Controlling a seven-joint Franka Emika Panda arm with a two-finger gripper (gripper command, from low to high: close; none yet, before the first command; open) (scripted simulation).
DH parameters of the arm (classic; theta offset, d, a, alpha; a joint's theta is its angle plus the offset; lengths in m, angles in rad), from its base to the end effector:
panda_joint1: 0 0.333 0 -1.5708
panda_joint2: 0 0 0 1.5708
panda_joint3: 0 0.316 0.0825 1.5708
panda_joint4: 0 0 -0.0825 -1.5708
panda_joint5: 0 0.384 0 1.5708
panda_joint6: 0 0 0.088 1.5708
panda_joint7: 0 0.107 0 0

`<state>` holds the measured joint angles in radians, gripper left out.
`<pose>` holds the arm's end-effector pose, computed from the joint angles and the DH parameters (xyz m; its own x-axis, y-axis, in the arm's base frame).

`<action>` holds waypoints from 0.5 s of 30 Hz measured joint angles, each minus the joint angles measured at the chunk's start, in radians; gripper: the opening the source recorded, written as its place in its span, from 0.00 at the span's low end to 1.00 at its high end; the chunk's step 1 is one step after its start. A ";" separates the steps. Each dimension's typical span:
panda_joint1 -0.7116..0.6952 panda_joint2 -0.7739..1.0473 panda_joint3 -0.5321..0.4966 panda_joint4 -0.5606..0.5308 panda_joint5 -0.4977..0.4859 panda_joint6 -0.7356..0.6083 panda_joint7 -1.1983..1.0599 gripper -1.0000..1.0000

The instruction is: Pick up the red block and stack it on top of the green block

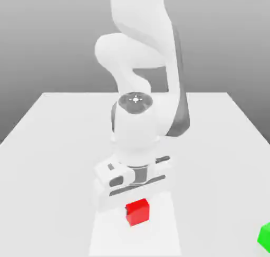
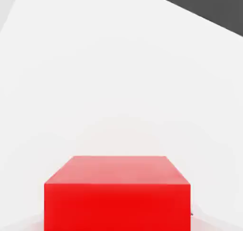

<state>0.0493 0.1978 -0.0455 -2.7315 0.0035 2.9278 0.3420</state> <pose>0.3924 0.0001 0.1616 0.9425 -0.3342 0.0016 -0.3342 -0.9425 0.0081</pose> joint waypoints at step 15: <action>0.231 0.007 0.145 0.335 -0.048 -0.332 0.150 0.00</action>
<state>0.2807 0.2052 0.0991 -2.3964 -0.0448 2.5956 0.4925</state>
